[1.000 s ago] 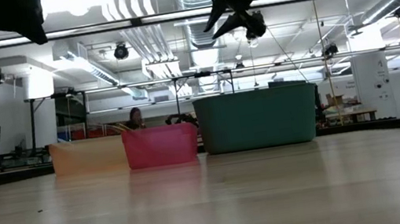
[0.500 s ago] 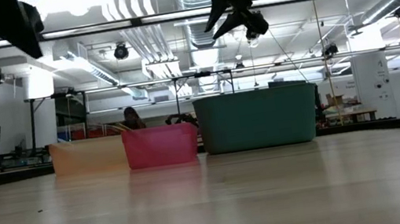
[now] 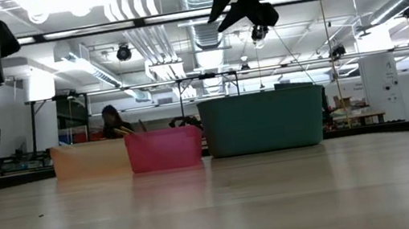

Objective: Sort silverware by color (type)
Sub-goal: Put the black fork into the green bin

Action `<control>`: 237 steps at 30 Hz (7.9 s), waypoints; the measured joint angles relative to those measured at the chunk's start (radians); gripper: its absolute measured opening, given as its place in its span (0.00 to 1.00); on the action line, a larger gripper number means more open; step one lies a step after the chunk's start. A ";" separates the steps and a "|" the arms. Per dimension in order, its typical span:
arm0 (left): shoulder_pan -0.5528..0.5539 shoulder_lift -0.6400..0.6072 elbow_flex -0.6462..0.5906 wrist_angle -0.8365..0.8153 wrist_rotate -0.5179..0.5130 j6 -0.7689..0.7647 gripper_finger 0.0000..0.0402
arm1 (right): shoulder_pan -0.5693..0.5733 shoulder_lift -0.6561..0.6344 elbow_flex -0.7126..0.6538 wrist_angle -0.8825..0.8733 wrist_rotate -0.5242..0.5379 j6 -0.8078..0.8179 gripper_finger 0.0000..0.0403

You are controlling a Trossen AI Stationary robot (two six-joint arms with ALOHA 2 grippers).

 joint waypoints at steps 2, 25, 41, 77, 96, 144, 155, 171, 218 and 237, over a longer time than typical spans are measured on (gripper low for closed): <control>0.000 0.000 -0.019 0.030 -0.001 -0.002 0.60 | 0.016 0.000 0.000 -0.001 0.000 0.013 0.24; -0.001 0.056 -0.205 0.318 0.013 -0.032 0.60 | 0.028 0.002 0.000 -0.002 0.034 -0.106 0.23; -0.108 0.383 0.058 0.280 0.254 0.043 0.60 | 0.027 0.007 0.000 -0.035 0.031 -0.196 0.23; -0.279 0.713 0.347 0.030 0.239 -0.064 0.03 | 0.027 0.008 0.000 -0.079 0.064 -0.274 0.23; -0.175 0.496 0.340 -0.191 0.159 0.037 0.00 | 0.027 0.000 0.000 -0.106 0.105 -0.349 0.23; 0.682 0.373 0.783 -0.522 -0.105 1.464 0.00 | -0.165 0.133 -0.001 0.347 -0.809 -0.087 0.48; 0.834 0.370 0.783 -0.397 -0.106 1.559 0.00 | -0.169 0.225 0.000 0.485 -0.628 -0.028 0.49; 0.872 0.370 0.783 -0.341 -0.104 1.562 0.00 | -0.180 0.239 0.000 0.598 -0.494 -0.016 0.14; 1.306 0.125 0.786 -0.126 0.343 1.407 0.35 | -0.428 0.286 0.198 0.195 -0.576 -0.029 0.02; 1.381 0.127 0.785 -0.099 0.344 1.464 0.35 | -0.562 0.462 0.574 -0.648 -0.534 -0.392 0.02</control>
